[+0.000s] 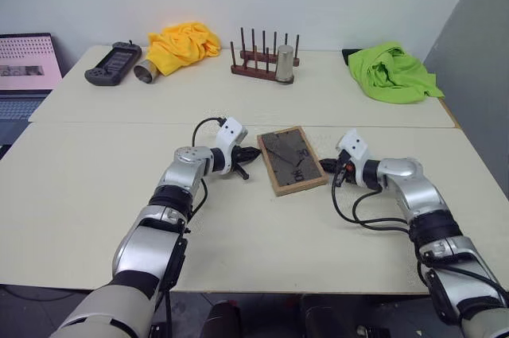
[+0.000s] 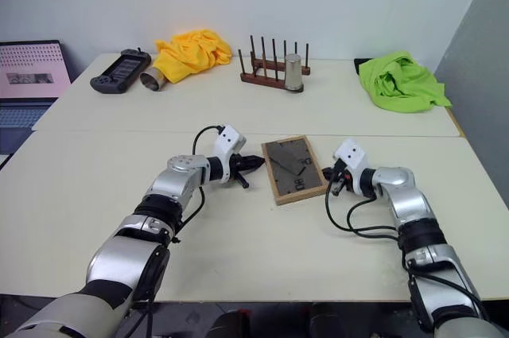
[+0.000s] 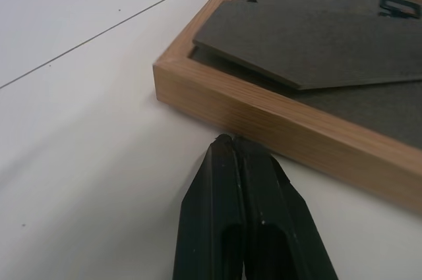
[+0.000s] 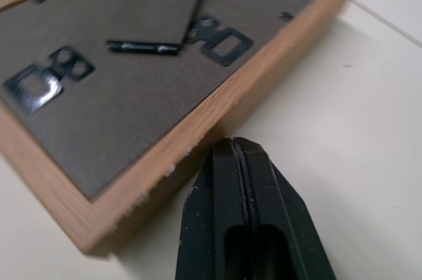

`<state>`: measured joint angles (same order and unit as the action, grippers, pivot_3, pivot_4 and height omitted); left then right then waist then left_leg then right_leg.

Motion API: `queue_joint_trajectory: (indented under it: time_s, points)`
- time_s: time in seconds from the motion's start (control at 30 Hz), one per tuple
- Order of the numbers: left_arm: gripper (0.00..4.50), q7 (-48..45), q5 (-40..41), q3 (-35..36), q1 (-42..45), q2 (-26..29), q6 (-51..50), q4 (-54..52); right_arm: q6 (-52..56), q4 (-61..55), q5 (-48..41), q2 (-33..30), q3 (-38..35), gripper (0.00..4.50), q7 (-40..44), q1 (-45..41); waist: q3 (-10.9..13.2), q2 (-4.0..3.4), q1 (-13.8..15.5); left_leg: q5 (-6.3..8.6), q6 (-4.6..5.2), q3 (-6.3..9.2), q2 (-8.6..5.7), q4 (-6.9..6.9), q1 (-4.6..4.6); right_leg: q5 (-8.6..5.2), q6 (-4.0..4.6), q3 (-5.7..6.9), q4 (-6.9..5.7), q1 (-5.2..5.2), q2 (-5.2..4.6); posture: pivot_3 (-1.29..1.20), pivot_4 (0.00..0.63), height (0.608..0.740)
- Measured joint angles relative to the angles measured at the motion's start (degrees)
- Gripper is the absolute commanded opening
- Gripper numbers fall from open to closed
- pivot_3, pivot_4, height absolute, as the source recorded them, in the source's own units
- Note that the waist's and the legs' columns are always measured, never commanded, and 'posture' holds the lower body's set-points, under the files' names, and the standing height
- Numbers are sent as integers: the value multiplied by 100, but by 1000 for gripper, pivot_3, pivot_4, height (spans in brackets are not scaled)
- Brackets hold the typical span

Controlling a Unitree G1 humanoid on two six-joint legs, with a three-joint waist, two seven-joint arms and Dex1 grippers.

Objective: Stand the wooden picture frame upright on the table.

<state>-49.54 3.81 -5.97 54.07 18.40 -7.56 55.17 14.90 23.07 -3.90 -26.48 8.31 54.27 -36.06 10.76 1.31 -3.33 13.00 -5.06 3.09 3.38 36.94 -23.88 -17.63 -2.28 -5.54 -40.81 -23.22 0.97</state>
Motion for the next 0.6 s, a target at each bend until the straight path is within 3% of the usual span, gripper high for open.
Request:
queue_joint_trajectory:
  time_s: [0.27, 0.4, 0.6]
  points:
    - [9, -189, -192, -89, -37, 77, 1, -152, 597, -1055, -186, 72, 190, 11, 45, 563, 0, 0, -13, 0, 0, 1, 0, 0, 2, 0, 0, 0, -1, 0, 0, 0, 150, 740]
    - [9, -546, -115, -106, -785, 502, -648, -1568, 570, -896, -121, 169, 43, 11, -588, 481, 0, 0, -87, -1, -1, 1, 6, -4, 5, -1, 1, 1, -5, 0, 2, 0, 150, 740]
    - [9, -843, 32, -222, -1591, 789, -1640, -3313, 623, -958, -180, 293, -21, 11, -712, 456, 0, 0, -85, -1, -1, 2, 5, -1, 2, -1, 1, 0, -3, 1, 1, 0, 150, 740]
